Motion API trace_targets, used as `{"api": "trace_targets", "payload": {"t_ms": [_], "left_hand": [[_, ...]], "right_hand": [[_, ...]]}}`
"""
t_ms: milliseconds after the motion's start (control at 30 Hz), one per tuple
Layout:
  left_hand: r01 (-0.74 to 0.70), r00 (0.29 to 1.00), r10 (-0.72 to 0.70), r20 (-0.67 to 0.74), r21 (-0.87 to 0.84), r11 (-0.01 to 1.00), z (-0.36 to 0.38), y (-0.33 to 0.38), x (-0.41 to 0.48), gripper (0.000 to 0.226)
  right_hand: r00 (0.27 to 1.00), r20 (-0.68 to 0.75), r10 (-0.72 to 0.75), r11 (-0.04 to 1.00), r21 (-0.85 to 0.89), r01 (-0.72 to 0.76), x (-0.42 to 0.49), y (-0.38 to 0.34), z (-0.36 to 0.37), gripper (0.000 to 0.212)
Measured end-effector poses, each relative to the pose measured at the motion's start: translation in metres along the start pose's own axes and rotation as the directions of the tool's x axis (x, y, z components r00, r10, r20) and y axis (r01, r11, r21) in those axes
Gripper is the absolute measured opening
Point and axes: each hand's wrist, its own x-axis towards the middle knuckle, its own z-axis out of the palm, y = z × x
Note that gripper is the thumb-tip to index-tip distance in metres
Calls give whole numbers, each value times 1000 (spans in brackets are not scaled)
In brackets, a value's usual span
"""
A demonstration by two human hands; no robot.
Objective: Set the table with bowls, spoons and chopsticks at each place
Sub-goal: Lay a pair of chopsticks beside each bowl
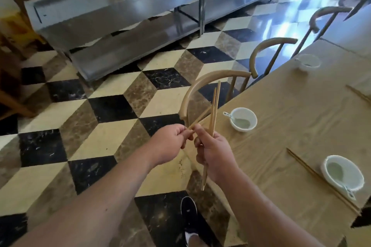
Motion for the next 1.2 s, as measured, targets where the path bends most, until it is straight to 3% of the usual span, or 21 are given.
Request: {"api": "trace_targets", "payload": {"t_ms": [200,333,567,667,767,900,1033,1133,1200], "left_hand": [[-54,982,18,187,189,981,-25,34,116,29],[-82,951,23,308,179,980,-28,55,168,27],[-278,840,98,533,269,922,-30,115,251,26],[-361,782,118,612,289,887,-44,125,285,23],[-477,743,175,646,327,816,-55,121,316,20],[-602,605,169,778,308,736,-50,102,340,19],[-691,460,128,879,264,673,-35,71,339,9],[-639,415,85,906,223,736,-24,51,332,7],[-613,384,47,922,217,760,-18,42,326,8]], "right_hand": [[990,-139,-22,989,145,42,98,-23,-14,20],[981,-194,-20,972,224,64,130,-48,-25,19],[903,-427,-45,961,230,156,170,-92,-55,28],[828,-557,-64,911,306,276,177,-100,-65,32],[726,-685,-60,825,376,423,179,-96,-66,22],[515,-856,46,809,335,483,168,-61,-43,23],[315,-920,233,778,371,508,149,-3,-2,27],[248,-903,351,729,430,532,138,31,22,25],[244,-890,385,708,455,540,137,44,33,25]]}}
